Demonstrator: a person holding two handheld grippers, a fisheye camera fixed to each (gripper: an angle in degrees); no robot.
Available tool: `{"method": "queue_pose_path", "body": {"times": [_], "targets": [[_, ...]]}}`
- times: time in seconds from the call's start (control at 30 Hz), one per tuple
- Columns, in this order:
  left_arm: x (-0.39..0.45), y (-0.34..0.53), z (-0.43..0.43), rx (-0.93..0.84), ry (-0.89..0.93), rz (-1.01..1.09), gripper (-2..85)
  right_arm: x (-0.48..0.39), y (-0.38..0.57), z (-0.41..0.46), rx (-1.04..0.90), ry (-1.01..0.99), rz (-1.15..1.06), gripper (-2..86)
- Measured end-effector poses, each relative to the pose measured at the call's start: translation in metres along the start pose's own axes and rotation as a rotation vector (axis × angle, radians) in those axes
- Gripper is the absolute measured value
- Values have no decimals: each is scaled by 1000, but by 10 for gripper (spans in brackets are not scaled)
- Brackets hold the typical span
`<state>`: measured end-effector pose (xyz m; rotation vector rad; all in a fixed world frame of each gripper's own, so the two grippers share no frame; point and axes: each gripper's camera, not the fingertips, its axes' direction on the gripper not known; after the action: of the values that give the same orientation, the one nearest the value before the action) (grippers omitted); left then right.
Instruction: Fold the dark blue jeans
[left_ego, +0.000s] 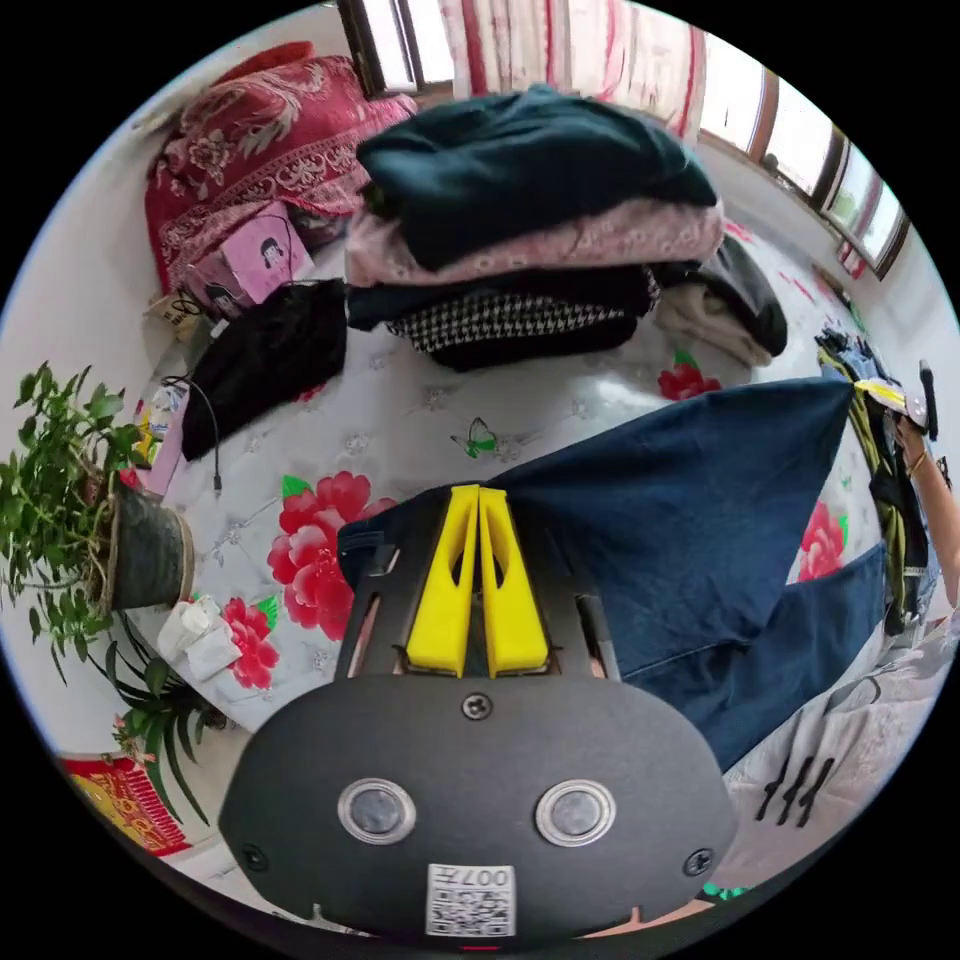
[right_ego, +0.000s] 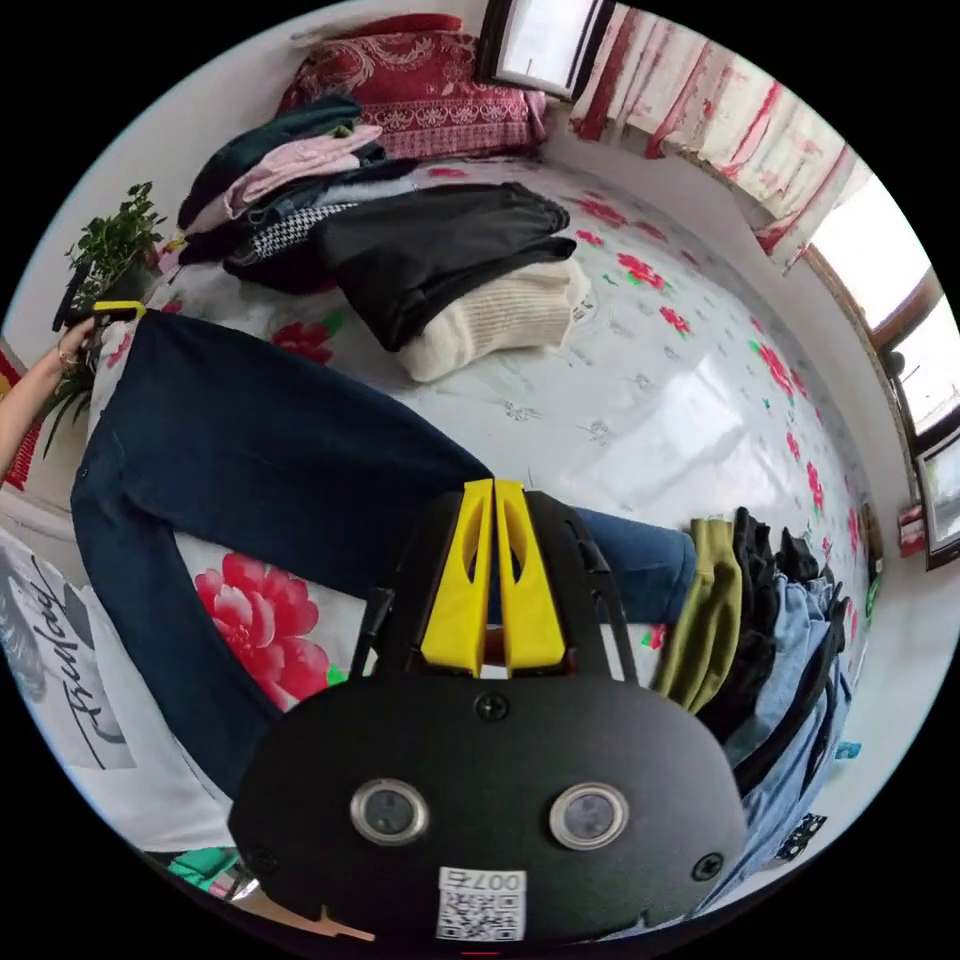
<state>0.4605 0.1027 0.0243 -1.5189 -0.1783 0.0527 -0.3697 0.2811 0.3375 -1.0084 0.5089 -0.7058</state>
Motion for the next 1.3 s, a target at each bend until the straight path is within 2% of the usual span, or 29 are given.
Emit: {"method": "queue_pose_path", "body": {"times": [0.1,0.17,0.23,0.27,0.4,0.47,0.57,0.63,0.77,0.9,1.0,1.07,1.17,1.23,1.3], "targets": [[-5,75,-122,276,-10,-61,-9,-38,67,-79,163,120,-3,-1],[-5,129,-171,381,-12,-92,-9,-62,115,-113,205,141,31,0],[-4,184,-199,407,-18,-134,-9,-91,182,-131,175,80,131,2],[-3,218,-205,375,-33,-166,-9,-100,198,-130,148,56,153,2],[-33,319,-154,170,80,-438,-9,-160,291,-79,-206,-179,266,21],[-60,377,-107,37,183,-648,-9,-171,308,-79,-201,-216,327,34],[-78,413,-94,30,243,-787,-8,-169,304,-100,-61,-252,360,56],[-88,422,-101,78,266,-839,-7,-174,283,-109,14,-275,271,71],[-110,418,-117,127,279,-861,20,-208,247,-94,6,-327,35,86],[-124,400,-116,147,362,-881,62,-263,218,-52,-112,-267,-252,70],[-130,388,-117,136,373,-883,72,-267,207,-24,-221,-154,-301,28],[-139,382,-124,132,378,-890,75,-239,203,-45,-136,-145,-191,14],[-151,380,-136,141,384,-891,75,-151,225,-117,101,-162,111,8],[-156,380,-142,145,387,-893,74,-72,280,-168,248,-139,391,15],[-162,375,-147,156,399,-895,76,-14,337,-183,297,-160,638,30]]}}
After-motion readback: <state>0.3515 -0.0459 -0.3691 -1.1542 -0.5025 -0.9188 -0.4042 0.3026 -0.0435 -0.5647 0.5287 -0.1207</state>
